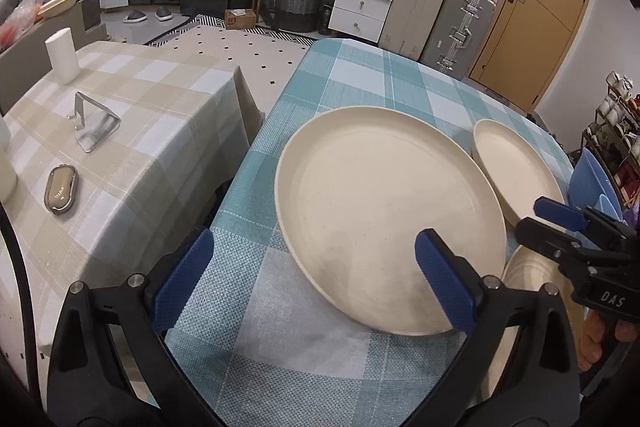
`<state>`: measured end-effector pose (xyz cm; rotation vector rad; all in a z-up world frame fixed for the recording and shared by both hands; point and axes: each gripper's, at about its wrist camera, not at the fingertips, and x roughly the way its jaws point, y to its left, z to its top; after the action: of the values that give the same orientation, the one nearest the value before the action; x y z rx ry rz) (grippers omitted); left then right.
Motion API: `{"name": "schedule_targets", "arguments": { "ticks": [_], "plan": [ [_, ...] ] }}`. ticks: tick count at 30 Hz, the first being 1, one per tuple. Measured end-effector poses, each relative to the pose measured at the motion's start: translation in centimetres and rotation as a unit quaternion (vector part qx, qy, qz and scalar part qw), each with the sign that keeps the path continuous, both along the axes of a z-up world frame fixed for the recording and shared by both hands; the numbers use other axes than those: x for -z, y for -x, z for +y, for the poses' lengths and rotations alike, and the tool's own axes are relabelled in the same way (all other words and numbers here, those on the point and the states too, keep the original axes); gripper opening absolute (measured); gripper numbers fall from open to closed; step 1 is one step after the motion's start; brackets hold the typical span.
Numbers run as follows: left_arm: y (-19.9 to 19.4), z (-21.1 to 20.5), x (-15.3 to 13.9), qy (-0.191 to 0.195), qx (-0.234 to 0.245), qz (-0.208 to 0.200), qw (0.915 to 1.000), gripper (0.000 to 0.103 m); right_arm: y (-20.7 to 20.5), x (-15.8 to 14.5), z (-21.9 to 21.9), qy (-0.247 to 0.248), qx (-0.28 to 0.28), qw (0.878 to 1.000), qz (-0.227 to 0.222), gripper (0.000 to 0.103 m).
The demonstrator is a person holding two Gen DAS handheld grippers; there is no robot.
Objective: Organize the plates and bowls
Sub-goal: 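Move both tools to a cream plate and close both on its rim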
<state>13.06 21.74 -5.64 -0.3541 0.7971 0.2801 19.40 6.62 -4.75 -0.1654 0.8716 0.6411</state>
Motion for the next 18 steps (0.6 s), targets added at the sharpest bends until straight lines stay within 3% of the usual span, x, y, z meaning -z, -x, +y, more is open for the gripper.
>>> {"name": "schedule_targets", "arguments": {
  "ticks": [12,16,18],
  "plan": [
    [-1.3,0.0,1.5,0.019,0.011,0.013,0.9997,0.080,-1.5,2.1,2.0,0.006,-0.008,1.000,0.025,0.055],
    [-1.3,-0.2,1.6,0.022,0.014,0.013,0.9996,0.069,-2.0,2.3,2.2,0.012,-0.004,0.999,0.031,0.054],
    [-1.4,-0.4,1.8,0.021,0.016,0.018,0.9995,0.063,-2.2,2.6,2.3,0.017,0.000,0.999,0.034,0.048]
  ]
}}
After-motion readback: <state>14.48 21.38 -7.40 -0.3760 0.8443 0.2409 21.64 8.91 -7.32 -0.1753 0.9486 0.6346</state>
